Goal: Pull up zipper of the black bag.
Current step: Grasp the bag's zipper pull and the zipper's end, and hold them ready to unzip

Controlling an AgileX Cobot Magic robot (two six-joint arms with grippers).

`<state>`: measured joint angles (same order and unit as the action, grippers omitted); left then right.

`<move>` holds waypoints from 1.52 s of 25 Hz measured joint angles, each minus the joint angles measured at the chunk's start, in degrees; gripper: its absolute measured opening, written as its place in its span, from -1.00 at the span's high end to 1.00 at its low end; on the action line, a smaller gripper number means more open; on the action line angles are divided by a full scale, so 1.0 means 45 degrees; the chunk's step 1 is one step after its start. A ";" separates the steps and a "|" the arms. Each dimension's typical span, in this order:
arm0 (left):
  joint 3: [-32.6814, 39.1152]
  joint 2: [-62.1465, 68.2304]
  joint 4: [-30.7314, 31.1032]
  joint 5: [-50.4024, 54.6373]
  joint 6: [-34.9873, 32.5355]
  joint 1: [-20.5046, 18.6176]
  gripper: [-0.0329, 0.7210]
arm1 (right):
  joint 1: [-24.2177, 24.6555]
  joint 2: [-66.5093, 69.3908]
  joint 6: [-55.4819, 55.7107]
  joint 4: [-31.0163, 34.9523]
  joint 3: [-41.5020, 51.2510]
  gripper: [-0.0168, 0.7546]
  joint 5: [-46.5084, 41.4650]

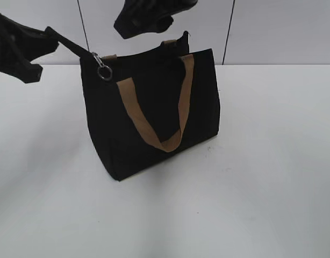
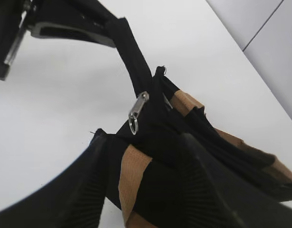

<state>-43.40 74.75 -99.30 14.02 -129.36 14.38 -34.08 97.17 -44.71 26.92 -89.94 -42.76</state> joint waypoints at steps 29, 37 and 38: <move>0.0024 -0.0706 0.0094 0.0235 0.0468 0.0000 0.87 | -0.0569 0.2592 -0.5524 0.1083 0.0000 0.24 0.2554; 0.0024 -0.0706 0.0094 0.0235 0.0468 0.0000 0.87 | -0.0569 0.3010 -0.5563 0.1108 0.0000 0.25 0.2595; 0.0024 -0.0706 0.0094 0.0235 0.0468 0.0000 0.87 | -0.0569 0.3061 -0.5563 0.1108 0.0000 0.26 0.2605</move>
<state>-43.29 71.57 -98.87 15.08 -127.26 14.38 -36.64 110.94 -69.74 31.91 -89.94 -31.03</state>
